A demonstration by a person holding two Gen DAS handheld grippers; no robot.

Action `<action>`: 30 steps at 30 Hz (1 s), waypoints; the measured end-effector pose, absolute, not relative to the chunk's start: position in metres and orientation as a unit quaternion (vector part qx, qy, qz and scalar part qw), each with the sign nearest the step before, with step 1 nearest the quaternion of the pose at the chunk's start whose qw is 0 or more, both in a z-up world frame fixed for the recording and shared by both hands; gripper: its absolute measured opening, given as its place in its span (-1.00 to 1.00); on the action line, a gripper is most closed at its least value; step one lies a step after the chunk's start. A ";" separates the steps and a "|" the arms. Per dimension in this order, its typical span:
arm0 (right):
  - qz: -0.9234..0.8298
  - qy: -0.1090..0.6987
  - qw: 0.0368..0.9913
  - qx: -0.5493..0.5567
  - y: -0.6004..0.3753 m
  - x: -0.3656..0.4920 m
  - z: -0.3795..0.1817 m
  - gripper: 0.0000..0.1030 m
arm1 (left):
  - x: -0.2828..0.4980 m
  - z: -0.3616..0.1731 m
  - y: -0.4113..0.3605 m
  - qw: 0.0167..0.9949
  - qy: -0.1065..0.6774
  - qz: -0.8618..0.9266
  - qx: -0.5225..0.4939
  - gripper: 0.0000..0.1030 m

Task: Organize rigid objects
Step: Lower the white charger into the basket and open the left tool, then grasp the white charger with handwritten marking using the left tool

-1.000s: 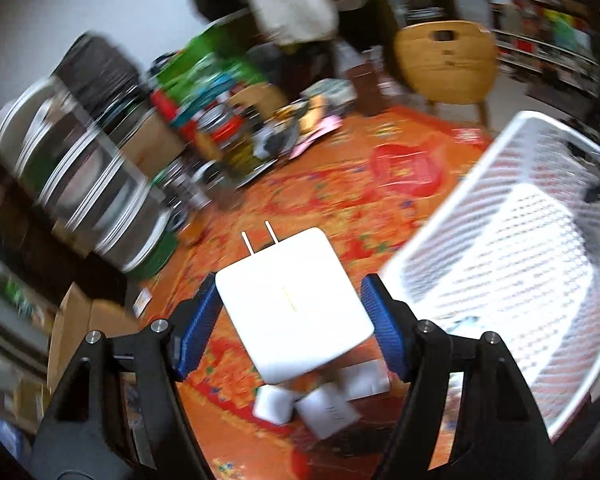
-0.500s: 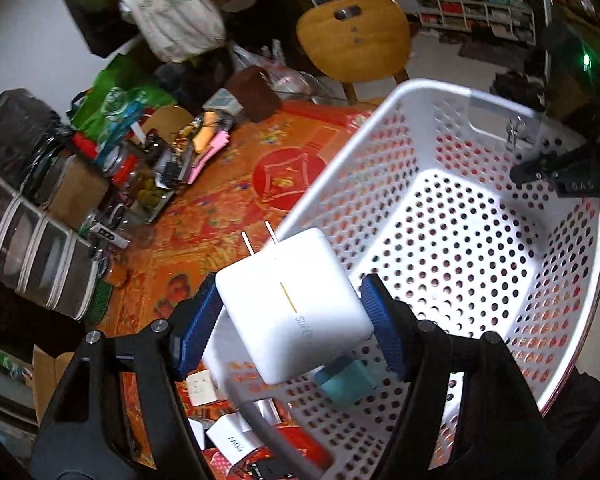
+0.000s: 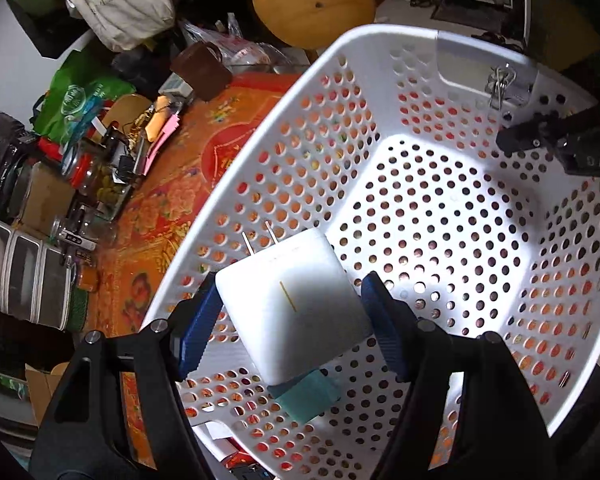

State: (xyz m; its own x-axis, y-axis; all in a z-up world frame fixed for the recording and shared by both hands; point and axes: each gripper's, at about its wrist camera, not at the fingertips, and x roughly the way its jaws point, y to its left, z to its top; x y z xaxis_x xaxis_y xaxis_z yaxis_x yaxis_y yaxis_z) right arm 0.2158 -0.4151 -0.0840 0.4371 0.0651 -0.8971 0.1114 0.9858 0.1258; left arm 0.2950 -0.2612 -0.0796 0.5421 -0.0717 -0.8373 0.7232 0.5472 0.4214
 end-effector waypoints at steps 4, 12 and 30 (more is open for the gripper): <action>-0.014 0.530 0.844 0.083 -0.414 0.216 -0.084 -0.73 | 0.297 -0.091 -0.264 0.771 0.414 -0.255 0.411 0.33; -0.014 0.530 0.844 0.082 -0.413 0.215 -0.084 -0.73 | 0.292 -0.083 -0.260 0.780 0.382 -0.247 0.429 0.54; -0.013 0.529 0.845 0.078 -0.412 0.214 -0.084 -0.73 | 0.335 0.016 -0.015 0.882 0.387 -0.077 0.258 0.97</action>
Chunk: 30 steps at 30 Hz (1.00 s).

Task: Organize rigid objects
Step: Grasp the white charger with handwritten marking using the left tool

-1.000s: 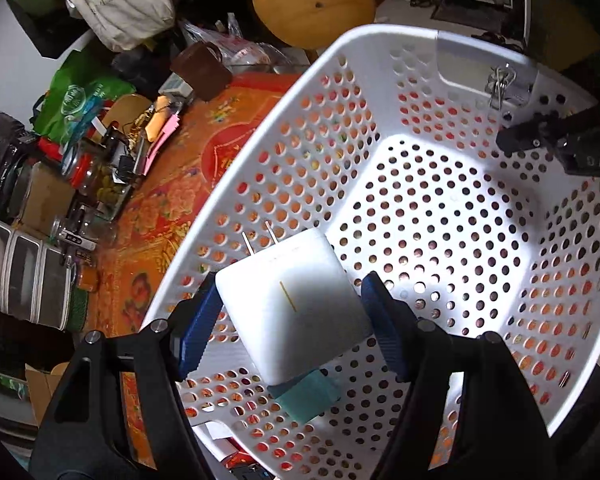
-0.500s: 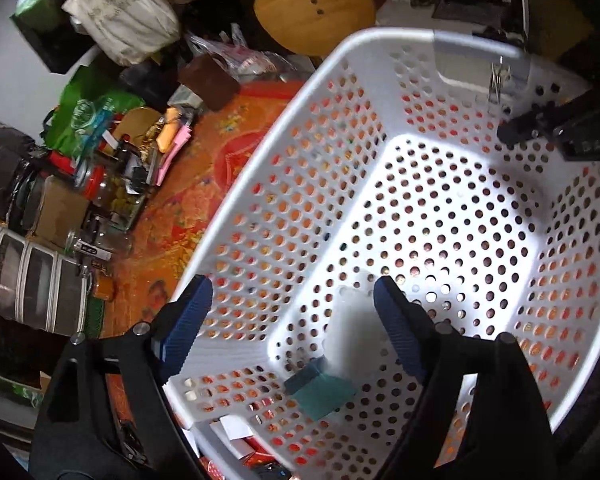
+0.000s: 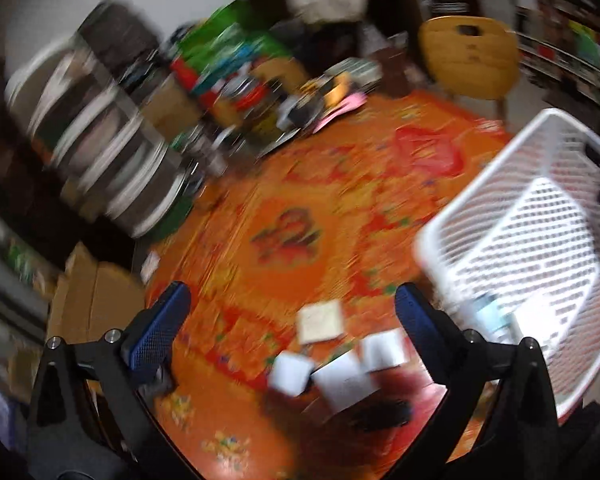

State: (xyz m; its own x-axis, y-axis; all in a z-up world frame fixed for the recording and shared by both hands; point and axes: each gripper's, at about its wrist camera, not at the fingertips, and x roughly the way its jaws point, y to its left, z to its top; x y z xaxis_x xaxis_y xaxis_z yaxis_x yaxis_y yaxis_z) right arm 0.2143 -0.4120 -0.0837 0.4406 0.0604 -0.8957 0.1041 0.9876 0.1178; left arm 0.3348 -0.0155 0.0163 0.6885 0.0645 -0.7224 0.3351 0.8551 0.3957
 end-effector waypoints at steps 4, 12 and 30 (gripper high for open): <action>-0.013 0.528 0.845 0.078 -0.412 0.214 -0.084 -0.73 | 0.359 -0.029 0.036 0.868 0.443 -0.043 0.221 0.97; -0.013 0.528 0.845 0.078 -0.412 0.214 -0.084 -0.73 | 0.395 -0.122 0.060 0.836 0.533 -0.050 0.119 0.97; -0.014 0.532 0.844 0.071 -0.412 0.212 -0.085 -0.73 | 0.438 -0.167 0.029 0.816 0.568 -0.077 0.069 0.25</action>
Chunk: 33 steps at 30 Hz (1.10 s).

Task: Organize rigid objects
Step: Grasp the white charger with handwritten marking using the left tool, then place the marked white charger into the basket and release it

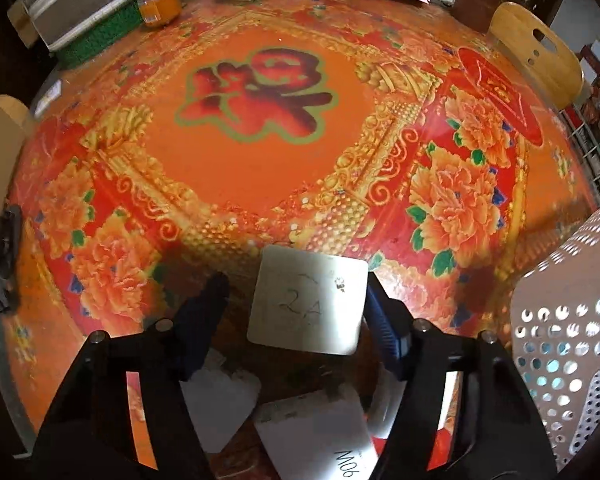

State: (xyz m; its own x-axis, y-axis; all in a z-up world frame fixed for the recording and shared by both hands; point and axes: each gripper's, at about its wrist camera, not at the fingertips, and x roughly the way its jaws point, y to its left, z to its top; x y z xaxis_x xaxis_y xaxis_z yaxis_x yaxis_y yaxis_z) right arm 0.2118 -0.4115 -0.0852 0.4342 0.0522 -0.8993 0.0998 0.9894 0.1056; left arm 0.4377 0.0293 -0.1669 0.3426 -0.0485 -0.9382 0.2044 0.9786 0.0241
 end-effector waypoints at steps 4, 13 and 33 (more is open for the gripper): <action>-0.013 0.532 0.844 0.071 -0.412 0.212 -0.085 -0.73 | 0.429 -0.147 0.031 0.837 0.538 -0.074 0.065 0.25; -0.011 0.530 0.845 0.073 -0.412 0.213 -0.084 -0.73 | 0.369 -0.043 0.024 0.908 0.406 -0.047 0.092 0.25; -0.007 0.528 0.846 0.074 -0.412 0.213 -0.083 -0.73 | 0.277 0.025 -0.148 0.884 0.379 -0.219 0.164 0.26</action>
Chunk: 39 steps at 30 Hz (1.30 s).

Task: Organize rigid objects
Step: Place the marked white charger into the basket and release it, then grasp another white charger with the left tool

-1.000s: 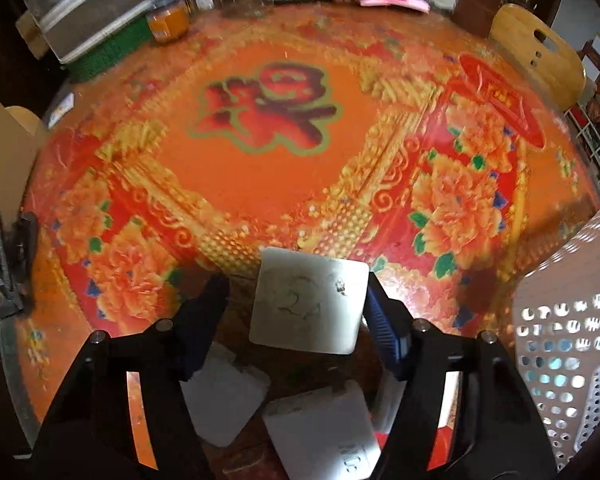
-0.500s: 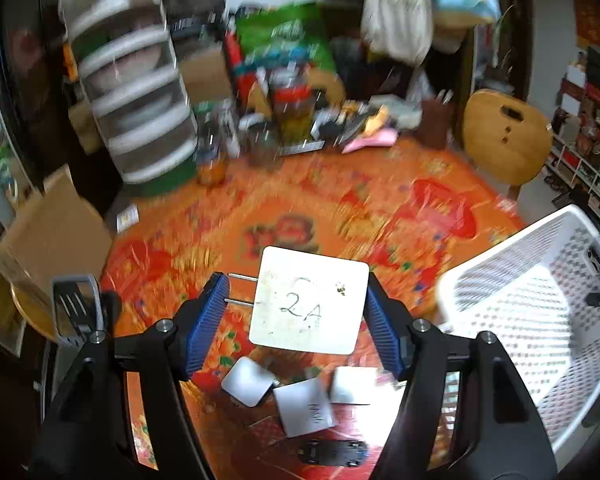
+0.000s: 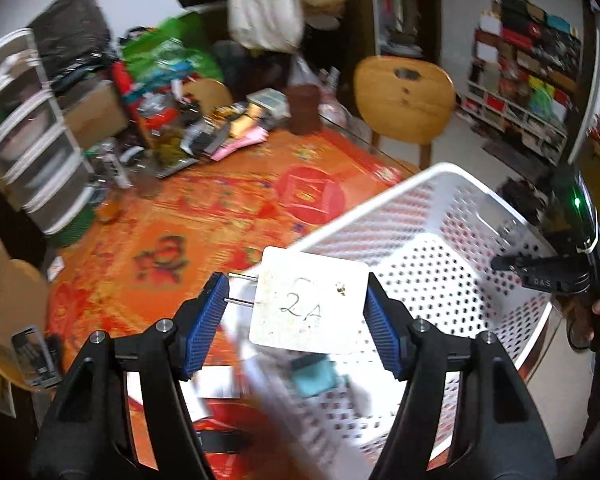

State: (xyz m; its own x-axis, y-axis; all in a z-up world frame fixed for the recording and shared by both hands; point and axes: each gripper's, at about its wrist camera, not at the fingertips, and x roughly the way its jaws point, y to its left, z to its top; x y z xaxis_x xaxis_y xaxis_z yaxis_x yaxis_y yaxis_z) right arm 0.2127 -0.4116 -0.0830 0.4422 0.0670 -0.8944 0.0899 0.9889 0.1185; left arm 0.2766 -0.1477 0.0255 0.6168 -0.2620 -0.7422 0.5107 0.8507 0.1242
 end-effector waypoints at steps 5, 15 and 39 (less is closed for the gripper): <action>-0.007 0.528 0.846 0.074 -0.412 0.213 -0.083 -0.73 | 0.286 -0.012 -0.199 0.852 0.422 -0.242 0.192 0.26; -0.007 0.528 0.846 0.074 -0.411 0.212 -0.084 -0.73 | 0.303 -0.068 -0.238 0.813 0.471 -0.245 0.238 0.26; -0.008 0.530 0.845 0.072 -0.411 0.212 -0.083 -0.73 | 0.287 -0.047 -0.219 0.839 0.420 -0.229 0.258 0.74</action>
